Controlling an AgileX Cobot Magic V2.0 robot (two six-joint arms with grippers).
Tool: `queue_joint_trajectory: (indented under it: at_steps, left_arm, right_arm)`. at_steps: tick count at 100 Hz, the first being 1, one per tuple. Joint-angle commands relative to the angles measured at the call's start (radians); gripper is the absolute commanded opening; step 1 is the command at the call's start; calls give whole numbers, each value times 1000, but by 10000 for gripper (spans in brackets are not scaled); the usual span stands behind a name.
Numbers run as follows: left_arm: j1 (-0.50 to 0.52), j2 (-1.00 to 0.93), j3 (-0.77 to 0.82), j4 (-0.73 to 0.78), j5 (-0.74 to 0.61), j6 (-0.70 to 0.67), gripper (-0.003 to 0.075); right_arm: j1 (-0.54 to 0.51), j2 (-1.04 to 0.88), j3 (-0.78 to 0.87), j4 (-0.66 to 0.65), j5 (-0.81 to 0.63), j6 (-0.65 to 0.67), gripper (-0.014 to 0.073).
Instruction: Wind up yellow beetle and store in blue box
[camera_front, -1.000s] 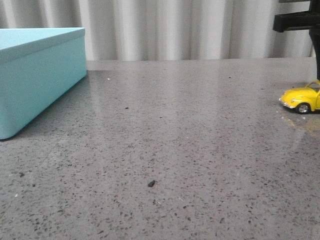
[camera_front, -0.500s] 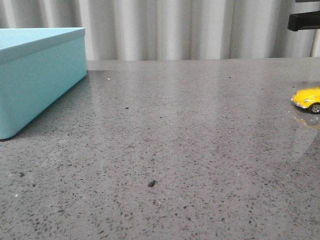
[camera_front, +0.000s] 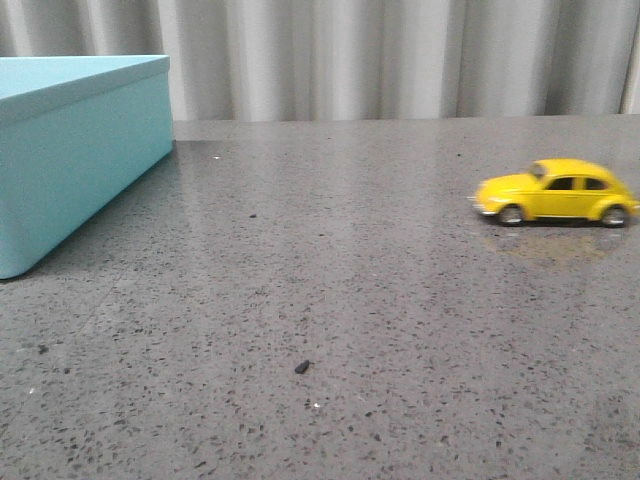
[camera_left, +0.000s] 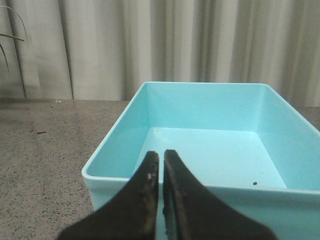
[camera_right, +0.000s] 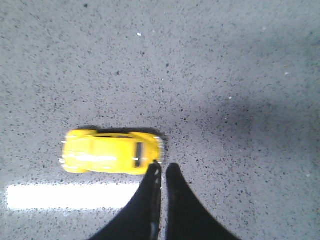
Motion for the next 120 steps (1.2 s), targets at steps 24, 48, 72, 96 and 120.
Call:
queue_joint_trajectory:
  at_steps: [24,48,72,96,120]
  left_arm:
    - [4,20,-34,-2,-87,-5,-21]
    - [4,20,-34,-10,-87,-5,-21]
    - [4,20,-65,-36,-77,-5,-21]
    - [4,102,-155,-34,-70,-5,-21]
    - [-80,299,-295,-34,-52,9,-21]
  right_arm:
    - [-4,-57,-31,3,-8,-13,-61]
    - [-5,-61,-31,12,-31,-19,-61]
    - [-5,-109,-27,31,-104,-46,-61]
    - [-5,-230,-27,31,-205,-48,-61]
    - [-5,-377,4,31,-295,-48,-61]
